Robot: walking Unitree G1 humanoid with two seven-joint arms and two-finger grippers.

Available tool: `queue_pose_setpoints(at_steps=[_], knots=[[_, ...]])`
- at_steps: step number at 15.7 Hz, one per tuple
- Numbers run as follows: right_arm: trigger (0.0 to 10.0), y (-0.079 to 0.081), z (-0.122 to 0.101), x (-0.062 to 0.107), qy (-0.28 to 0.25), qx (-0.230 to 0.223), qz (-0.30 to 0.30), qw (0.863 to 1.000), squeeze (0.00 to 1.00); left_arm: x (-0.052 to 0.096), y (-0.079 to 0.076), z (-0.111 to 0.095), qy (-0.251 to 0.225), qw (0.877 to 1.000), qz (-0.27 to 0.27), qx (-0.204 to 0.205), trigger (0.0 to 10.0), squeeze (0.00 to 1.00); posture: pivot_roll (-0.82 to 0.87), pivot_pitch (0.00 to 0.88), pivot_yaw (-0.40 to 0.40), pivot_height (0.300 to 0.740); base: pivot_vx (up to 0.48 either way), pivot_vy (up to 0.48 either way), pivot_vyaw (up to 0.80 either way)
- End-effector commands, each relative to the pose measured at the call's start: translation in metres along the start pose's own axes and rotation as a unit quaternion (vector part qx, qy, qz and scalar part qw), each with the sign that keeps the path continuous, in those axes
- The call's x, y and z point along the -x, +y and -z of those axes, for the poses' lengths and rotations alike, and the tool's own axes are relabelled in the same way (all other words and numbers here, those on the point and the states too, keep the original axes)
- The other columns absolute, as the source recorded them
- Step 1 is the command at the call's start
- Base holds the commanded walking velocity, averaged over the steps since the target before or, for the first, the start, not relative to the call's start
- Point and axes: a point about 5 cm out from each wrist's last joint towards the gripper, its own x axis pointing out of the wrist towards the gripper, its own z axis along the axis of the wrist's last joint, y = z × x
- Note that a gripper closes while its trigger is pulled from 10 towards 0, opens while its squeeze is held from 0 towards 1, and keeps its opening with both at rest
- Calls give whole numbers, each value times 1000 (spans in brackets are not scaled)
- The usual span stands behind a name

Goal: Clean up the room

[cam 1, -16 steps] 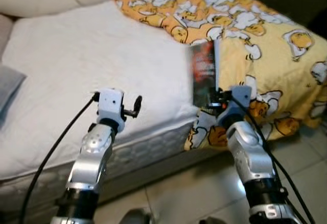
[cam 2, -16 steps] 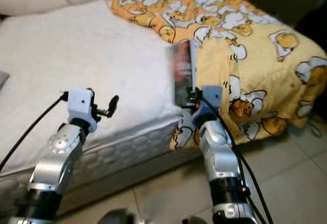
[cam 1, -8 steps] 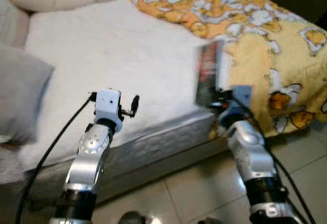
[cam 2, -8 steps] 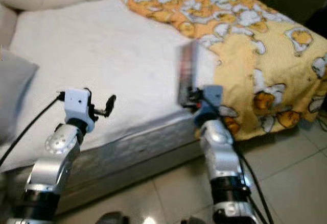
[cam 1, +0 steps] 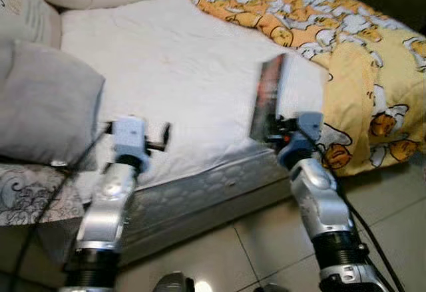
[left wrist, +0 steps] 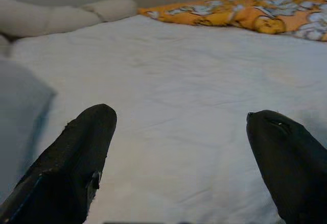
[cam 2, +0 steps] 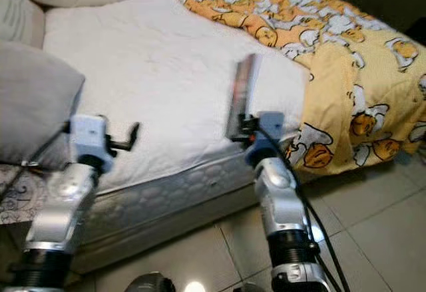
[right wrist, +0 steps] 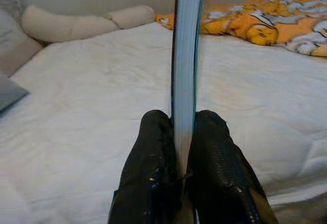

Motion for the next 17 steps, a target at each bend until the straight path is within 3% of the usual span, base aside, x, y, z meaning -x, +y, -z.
queue_pose_setpoints(at_steps=[1, 6, 17], knots=[[10000, -1, -15, -4, -33, 11, 2, 999, 0, -2, -6, -8, -16, 1000, 8, 1, 10000, 176, 48, 8, 29, 740, 0, 0, 0], [10000, 1, -16, -5, -35, 30, -9, 999, 0, -2, -2, -9, -19, 1000, 2, 4, 10000, 184, 49, 9, 28, 740, 0, 0, 85], [10000, 1, -15, -5, -29, 26, -13, 999, 0, -3, -2, -9, -19, 1000, 0, 4, 10000, 192, 49, 14, 32, 740, 214, 0, 727]])
